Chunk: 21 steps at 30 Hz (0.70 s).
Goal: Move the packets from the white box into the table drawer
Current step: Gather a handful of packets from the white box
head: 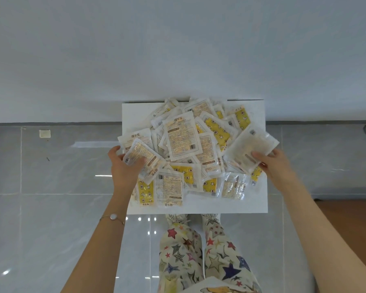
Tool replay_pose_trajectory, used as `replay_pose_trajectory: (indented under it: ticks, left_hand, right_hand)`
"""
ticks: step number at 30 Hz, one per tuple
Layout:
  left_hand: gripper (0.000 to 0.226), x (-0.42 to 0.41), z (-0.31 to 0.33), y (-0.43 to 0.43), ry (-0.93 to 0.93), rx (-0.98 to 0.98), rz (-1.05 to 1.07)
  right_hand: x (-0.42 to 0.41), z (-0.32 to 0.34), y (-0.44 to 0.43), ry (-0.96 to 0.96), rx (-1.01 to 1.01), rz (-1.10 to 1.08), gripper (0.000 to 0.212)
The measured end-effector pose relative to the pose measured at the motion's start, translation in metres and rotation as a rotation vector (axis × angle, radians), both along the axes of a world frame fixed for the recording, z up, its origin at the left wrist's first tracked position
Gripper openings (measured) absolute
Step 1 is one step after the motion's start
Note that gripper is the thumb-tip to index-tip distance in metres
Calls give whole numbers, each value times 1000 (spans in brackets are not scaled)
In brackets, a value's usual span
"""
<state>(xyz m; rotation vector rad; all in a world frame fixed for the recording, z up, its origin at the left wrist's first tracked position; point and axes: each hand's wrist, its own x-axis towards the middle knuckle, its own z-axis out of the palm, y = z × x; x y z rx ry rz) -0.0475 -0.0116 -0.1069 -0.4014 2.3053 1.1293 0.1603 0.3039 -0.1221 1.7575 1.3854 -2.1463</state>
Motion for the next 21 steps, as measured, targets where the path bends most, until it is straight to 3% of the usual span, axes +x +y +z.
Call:
replay_pose_trajectory:
  ticks: [5, 12, 21]
  left_hand:
    - [26, -3, -2, -6, -16, 46, -34]
    - [35, 3, 4, -16, -25, 182, 50]
    - [44, 9, 39, -18, -38, 292, 227]
  right_hand:
    - [8, -9, -6, -141, 217, 269, 58]
    - [-7, -26, -2, -357, 437, 489, 74]
    - [-6, 12, -1, -87, 378, 169, 63]
